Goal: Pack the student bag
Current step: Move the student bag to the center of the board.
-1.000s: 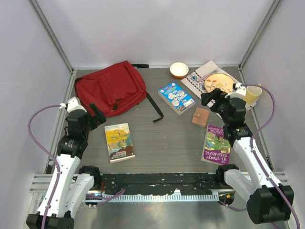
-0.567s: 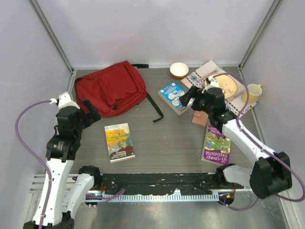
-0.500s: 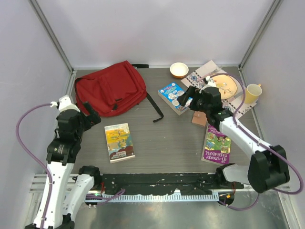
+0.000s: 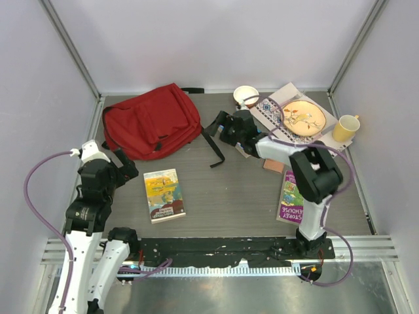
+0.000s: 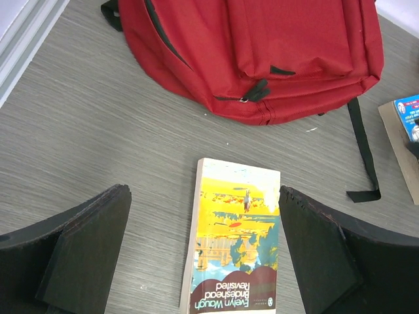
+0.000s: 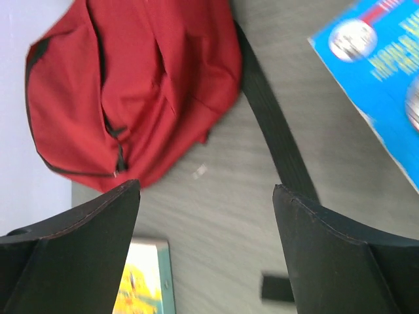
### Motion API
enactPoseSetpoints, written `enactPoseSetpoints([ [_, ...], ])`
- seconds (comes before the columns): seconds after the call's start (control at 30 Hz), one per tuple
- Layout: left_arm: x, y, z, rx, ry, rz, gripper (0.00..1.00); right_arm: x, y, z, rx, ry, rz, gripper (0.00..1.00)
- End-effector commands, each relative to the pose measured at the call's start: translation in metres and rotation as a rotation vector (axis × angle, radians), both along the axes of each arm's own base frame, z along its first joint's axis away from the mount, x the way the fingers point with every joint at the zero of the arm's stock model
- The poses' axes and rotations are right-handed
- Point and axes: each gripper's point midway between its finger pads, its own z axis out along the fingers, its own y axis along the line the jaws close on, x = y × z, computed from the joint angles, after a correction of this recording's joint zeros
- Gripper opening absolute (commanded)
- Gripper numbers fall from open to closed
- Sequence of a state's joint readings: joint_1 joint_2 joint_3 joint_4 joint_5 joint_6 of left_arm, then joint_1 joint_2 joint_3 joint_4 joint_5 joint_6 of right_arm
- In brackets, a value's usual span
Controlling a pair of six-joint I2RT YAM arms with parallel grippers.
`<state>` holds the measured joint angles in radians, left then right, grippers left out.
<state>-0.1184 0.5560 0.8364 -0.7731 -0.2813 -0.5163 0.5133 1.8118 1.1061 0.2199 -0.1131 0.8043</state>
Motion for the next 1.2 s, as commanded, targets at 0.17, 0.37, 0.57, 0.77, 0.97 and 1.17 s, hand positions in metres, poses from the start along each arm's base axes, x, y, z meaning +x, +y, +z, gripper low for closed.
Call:
enactPoseSetpoints([
  [0.17, 0.004, 0.005, 0.003, -0.014, -0.008, 0.015, 1.00, 0.079, 0.072, 0.003, 0.091, -0.098, -0.008, 0.86],
  [0.37, 0.010, 0.013, 0.002, -0.064, -0.024, 0.027, 1.00, 0.106, 0.092, -0.014, 0.072, -0.105, -0.016, 0.86],
  [0.57, 0.012, 0.016, -0.001, -0.078, -0.016, 0.034, 1.00, 0.117, 0.103, -0.030, 0.081, -0.084, -0.034, 0.86],
  [0.77, 0.012, 0.015, -0.001, -0.080, -0.017, 0.030, 1.00, 0.118, 0.118, -0.044, 0.112, -0.052, 0.001, 0.81],
  [0.97, 0.012, 0.016, -0.004, -0.081, -0.005, 0.033, 1.00, 0.110, 0.119, -0.051, 0.116, -0.039, 0.016, 0.65],
  [1.17, 0.013, 0.013, -0.006, -0.085, 0.006, 0.014, 1.00, 0.106, 0.124, -0.037, 0.136, -0.057, 0.056, 0.29],
])
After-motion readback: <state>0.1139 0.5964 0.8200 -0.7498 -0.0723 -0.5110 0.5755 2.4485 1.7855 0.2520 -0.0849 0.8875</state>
